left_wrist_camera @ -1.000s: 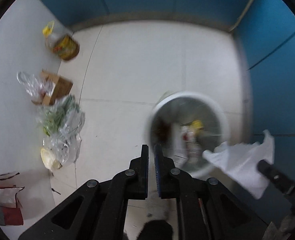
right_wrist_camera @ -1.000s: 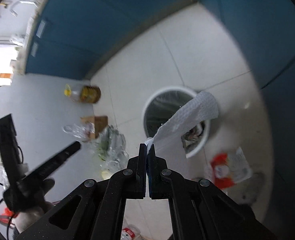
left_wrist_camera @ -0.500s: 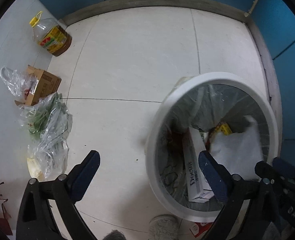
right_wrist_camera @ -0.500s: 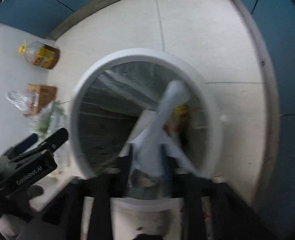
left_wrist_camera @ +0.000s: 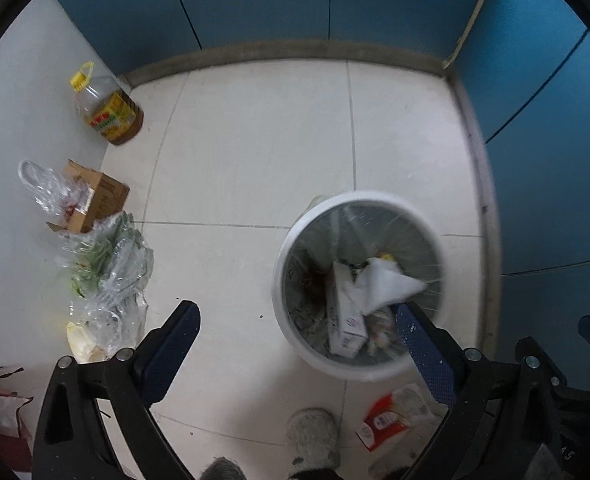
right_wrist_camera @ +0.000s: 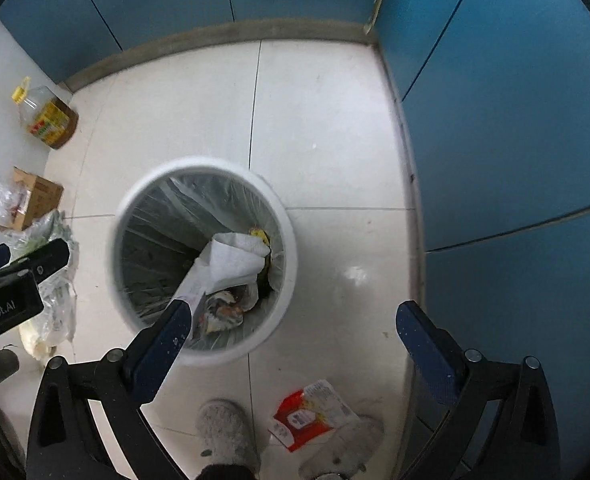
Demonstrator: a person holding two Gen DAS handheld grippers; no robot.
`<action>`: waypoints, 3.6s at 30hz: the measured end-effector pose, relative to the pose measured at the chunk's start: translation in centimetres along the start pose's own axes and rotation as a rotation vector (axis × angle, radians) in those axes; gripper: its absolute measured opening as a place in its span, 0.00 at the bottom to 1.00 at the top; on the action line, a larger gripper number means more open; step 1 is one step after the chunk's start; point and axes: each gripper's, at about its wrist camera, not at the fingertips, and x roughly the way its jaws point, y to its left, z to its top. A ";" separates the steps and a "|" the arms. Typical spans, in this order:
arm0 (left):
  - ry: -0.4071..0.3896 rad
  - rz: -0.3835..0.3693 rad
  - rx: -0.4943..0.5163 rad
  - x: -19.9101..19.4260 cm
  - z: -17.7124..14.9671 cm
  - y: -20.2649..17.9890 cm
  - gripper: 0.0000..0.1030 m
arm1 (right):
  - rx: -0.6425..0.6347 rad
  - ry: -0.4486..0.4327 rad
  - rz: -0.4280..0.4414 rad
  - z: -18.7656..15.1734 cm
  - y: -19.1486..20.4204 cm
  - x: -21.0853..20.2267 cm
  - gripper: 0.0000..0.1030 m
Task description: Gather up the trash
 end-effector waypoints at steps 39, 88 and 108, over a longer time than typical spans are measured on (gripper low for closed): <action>-0.396 -0.199 -0.063 -63.3 -18.5 1.3 0.98 | -0.092 -0.396 0.248 -17.3 -9.8 -70.6 1.00; -0.327 -0.325 -0.042 -64.6 -20.3 3.8 1.00 | -0.121 -0.340 0.334 -18.8 -7.3 -72.6 1.00; -0.306 -0.354 -0.021 -64.4 -20.5 3.0 1.00 | -0.122 -0.330 0.342 -19.0 -7.4 -72.5 1.00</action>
